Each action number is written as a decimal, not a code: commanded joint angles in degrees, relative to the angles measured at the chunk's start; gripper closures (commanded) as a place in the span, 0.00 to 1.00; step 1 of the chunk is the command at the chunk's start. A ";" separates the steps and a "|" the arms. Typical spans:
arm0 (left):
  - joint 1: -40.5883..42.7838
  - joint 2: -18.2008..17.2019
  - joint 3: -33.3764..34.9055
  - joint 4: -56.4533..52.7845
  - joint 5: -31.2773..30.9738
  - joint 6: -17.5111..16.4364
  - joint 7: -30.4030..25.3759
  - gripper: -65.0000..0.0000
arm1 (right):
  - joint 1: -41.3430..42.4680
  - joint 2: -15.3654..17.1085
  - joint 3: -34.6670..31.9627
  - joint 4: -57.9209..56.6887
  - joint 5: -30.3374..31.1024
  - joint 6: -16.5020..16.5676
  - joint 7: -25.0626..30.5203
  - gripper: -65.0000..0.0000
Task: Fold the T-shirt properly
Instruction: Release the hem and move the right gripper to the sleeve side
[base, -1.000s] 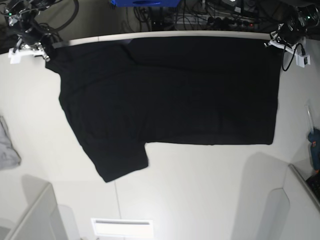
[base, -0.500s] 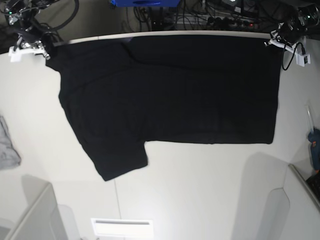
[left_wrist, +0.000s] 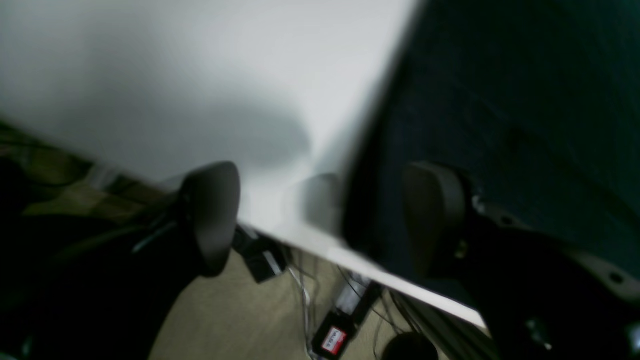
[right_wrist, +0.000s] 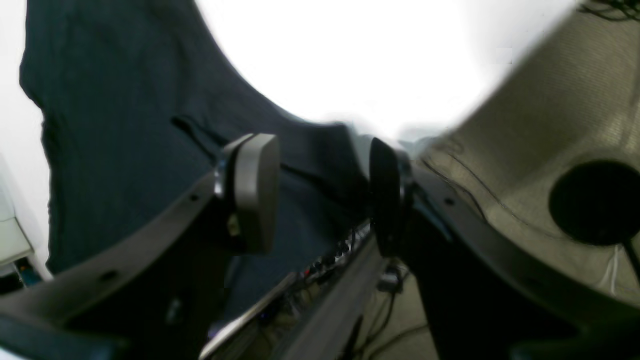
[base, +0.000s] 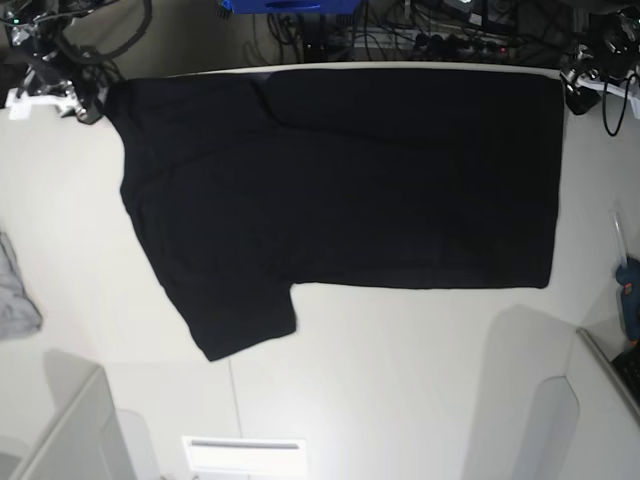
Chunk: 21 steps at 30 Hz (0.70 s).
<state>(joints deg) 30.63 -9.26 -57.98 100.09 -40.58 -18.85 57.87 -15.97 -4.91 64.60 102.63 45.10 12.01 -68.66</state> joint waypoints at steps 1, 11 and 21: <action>-0.26 -0.90 -0.71 1.93 -0.96 -0.18 -0.77 0.25 | 1.24 1.79 0.06 0.71 1.18 0.43 0.66 0.56; -4.92 -0.90 -2.55 10.28 -0.96 -0.36 -0.68 0.26 | 11.26 6.09 -17.96 0.54 0.74 0.08 1.19 0.56; -6.41 -2.74 2.72 9.93 -0.61 -0.36 -0.68 0.97 | 24.27 7.24 -27.37 -10.19 -7.43 -0.01 3.83 0.56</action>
<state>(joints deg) 23.99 -11.09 -54.72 109.23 -40.77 -19.11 58.19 7.29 1.98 37.41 91.48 35.66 11.77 -65.08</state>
